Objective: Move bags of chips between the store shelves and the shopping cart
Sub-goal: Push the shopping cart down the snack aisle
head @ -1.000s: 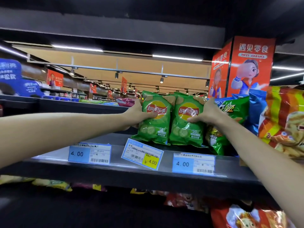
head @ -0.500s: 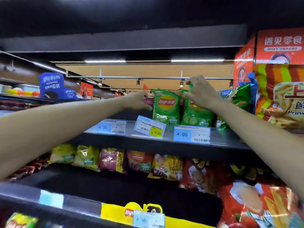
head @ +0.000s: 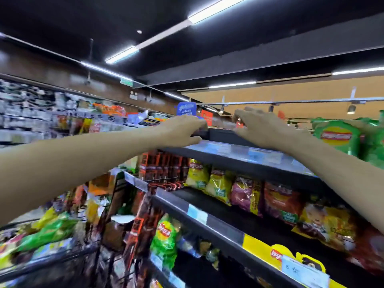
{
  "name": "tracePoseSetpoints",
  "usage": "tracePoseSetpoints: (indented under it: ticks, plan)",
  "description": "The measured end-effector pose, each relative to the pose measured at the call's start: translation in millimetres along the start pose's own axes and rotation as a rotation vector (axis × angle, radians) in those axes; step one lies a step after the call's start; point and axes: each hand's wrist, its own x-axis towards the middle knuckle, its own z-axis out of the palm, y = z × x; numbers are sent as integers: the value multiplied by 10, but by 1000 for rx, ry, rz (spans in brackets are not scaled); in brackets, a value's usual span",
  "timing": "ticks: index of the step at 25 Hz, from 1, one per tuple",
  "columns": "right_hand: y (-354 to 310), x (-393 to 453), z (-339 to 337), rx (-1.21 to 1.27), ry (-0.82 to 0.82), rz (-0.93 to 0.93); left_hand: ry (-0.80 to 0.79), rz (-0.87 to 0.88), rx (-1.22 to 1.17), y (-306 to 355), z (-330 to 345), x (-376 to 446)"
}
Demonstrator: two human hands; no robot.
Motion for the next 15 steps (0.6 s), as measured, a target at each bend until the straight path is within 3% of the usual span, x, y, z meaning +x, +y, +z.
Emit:
tracePoseSetpoints:
  ticks: [6, 15]
  plan:
    - [-1655, 435, 308, 137, 60, -213, -114, -213, 191, -983, -362, -1467]
    - [-4643, 754, 517, 362, 62, -531, -321, -548, 217, -2057, -787, -4288]
